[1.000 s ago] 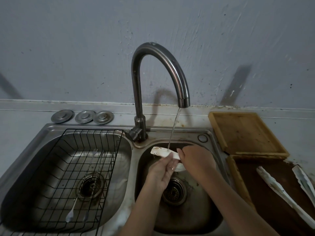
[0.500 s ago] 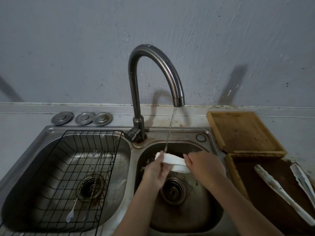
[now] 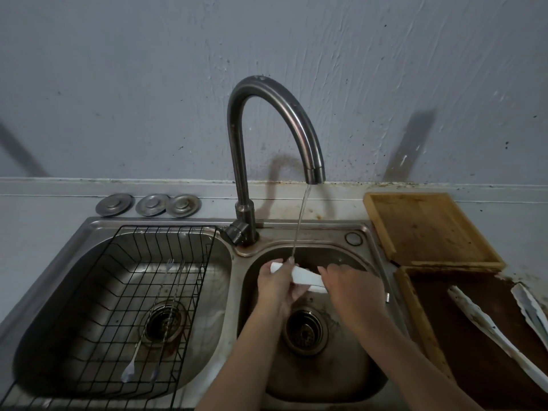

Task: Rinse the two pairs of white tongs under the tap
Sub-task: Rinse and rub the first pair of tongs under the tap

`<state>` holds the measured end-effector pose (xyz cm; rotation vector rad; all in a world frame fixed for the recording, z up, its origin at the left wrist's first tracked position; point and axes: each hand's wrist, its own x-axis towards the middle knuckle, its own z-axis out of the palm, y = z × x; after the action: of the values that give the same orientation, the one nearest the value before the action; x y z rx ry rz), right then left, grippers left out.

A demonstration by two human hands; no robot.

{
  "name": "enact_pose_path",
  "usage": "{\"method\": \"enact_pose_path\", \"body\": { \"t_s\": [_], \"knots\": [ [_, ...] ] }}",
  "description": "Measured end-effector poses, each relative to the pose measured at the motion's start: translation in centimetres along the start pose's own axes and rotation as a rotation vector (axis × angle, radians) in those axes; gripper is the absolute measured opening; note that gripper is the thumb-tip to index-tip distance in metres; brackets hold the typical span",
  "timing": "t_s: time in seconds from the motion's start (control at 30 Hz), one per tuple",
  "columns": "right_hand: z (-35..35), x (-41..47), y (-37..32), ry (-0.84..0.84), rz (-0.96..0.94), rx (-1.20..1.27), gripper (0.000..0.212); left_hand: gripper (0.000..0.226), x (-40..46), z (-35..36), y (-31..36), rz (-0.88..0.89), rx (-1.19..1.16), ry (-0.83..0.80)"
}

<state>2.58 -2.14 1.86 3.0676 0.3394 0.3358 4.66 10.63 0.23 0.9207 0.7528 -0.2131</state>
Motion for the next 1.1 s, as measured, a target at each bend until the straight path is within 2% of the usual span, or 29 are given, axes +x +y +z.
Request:
{"method": "enact_pose_path", "body": {
  "t_s": [0.03, 0.2, 0.27, 0.33, 0.43, 0.5, 0.6, 0.63, 0.7, 0.73, 0.77, 0.83, 0.87, 0.9, 0.97, 1.1],
  "knots": [
    [0.0, 0.0, 0.1, 0.014, 0.010, 0.014, 0.039, 0.019, 0.0, -0.2, 0.6, 0.013, 0.045, 0.009],
    [-0.8, 0.6, 0.0, 0.068, 0.029, 0.013, 0.040, 0.021, -0.1, -0.9, 0.8, 0.126, 0.175, 0.032],
    [-0.9, 0.8, -0.4, 0.075, 0.013, 0.010, 0.039, 0.052, -0.5, -0.5, 0.3, 0.168, 0.350, 0.027],
    [-0.7, 0.7, -0.8, 0.063, -0.017, 0.030, 0.037, 0.081, -1.3, 0.0, 0.0, 0.166, 0.406, 0.007],
    [-0.2, 0.7, -0.8, 0.052, -0.084, 0.069, 0.029, 0.091, -1.0, 0.2, 0.1, 0.146, 0.274, -0.002],
    [0.1, 0.5, -0.5, 0.008, -0.206, 0.150, 0.017, 0.080, -0.5, 0.1, 0.3, 0.197, 0.236, -0.011],
    [-0.2, 0.6, 0.1, -0.204, -0.233, 0.328, 0.021, 0.045, -0.4, -0.5, 1.3, 0.300, 0.169, -0.100],
    [-0.3, 0.6, 0.3, -0.226, -0.225, 0.329, 0.019, 0.034, -0.4, -0.7, 1.6, 0.314, 0.161, -0.112],
    [-0.4, 0.6, 0.5, -0.205, -0.206, 0.320, 0.016, 0.031, -0.7, -1.1, 2.1, 0.287, 0.123, -0.118],
    [-0.4, 0.7, 0.5, -0.186, -0.206, 0.320, 0.016, 0.038, -0.7, -1.2, 2.0, 0.274, 0.112, -0.128],
    [-0.5, 0.8, 0.4, -0.178, -0.207, 0.336, 0.017, 0.055, -0.8, -1.1, 1.7, 0.274, 0.122, -0.137],
    [-0.7, 0.9, 0.0, -0.161, -0.204, 0.376, 0.021, 0.098, -0.9, -1.0, 0.8, 0.280, 0.179, -0.156],
    [-0.8, 0.9, -0.2, -0.159, -0.203, 0.389, 0.022, 0.111, -1.0, -0.8, 0.4, 0.272, 0.183, -0.160],
    [-0.9, 0.9, -0.2, -0.156, -0.198, 0.395, 0.020, 0.114, -0.9, -0.8, 0.2, 0.265, 0.161, -0.158],
    [-0.9, 0.7, -0.1, -0.147, -0.181, 0.391, 0.014, 0.099, -0.9, -0.8, 0.7, 0.263, 0.083, -0.139],
    [-1.3, 0.6, 0.6, -0.145, -0.157, 0.331, 0.011, 0.038, -1.0, -1.3, 1.8, 0.221, -0.033, -0.099]
  ]
}}
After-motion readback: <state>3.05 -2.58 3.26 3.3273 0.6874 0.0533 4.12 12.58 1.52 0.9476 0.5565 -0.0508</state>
